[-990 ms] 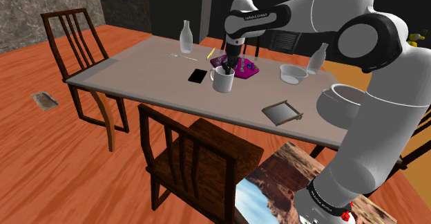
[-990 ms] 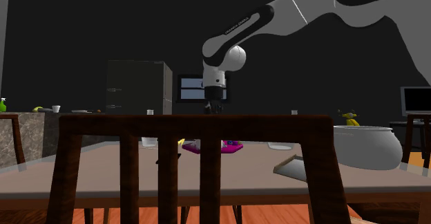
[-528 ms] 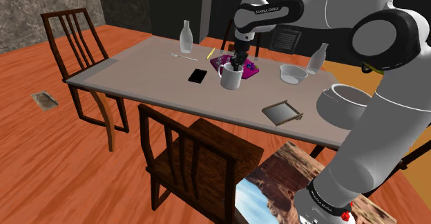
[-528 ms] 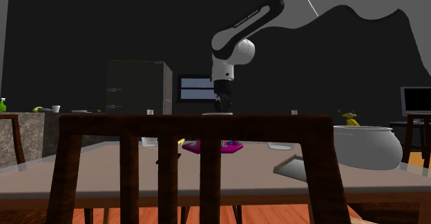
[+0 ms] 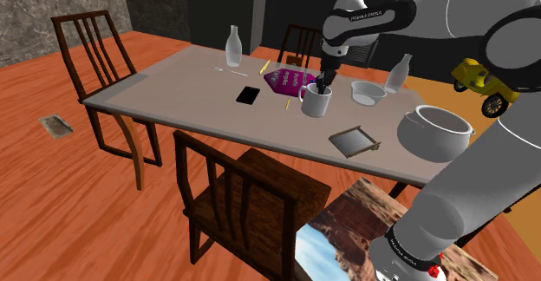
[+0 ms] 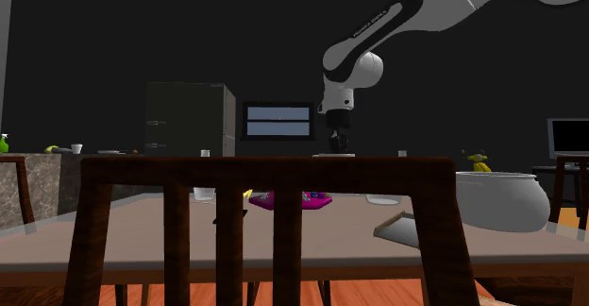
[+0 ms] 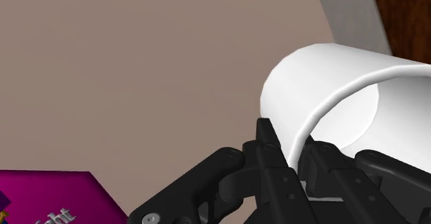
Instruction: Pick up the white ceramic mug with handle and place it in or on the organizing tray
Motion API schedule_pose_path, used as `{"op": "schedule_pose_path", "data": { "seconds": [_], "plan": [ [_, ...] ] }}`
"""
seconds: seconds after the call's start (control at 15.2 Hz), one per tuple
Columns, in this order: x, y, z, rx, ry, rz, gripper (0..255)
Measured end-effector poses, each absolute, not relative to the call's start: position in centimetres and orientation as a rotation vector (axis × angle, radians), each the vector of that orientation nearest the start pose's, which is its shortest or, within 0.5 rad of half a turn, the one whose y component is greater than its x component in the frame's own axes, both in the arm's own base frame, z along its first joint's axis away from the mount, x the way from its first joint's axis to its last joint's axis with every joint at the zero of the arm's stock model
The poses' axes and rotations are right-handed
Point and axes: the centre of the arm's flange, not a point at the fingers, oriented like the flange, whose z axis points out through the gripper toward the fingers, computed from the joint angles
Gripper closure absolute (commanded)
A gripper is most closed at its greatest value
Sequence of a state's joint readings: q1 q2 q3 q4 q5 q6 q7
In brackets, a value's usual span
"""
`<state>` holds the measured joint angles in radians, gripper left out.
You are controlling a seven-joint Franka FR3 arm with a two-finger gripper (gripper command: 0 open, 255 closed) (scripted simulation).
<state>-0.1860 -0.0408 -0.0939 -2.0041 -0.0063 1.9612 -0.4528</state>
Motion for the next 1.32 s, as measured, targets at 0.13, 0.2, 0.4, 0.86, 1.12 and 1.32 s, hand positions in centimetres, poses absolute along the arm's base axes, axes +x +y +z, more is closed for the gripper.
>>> {"op": "schedule_pose_path", "data": {
  "seconds": [0.13,0.2,0.4,0.86,1.12,1.32],
  "plan": [
    [49.9,-16.9,47.8,-3.131,-0.275,0.005,255],
    [49.1,-18.0,48.0,-3.131,-0.274,0.004,255],
    [46.3,-20.5,48.2,-3.131,-0.274,0.005,255],
    [39.1,-26.7,48.8,-3.131,-0.274,0.004,255],
    [37.0,-28.1,48.2,-3.130,-0.275,0.004,255],
    [36.8,-28.3,46.9,-3.130,-0.276,0.005,255]
  ]
}}
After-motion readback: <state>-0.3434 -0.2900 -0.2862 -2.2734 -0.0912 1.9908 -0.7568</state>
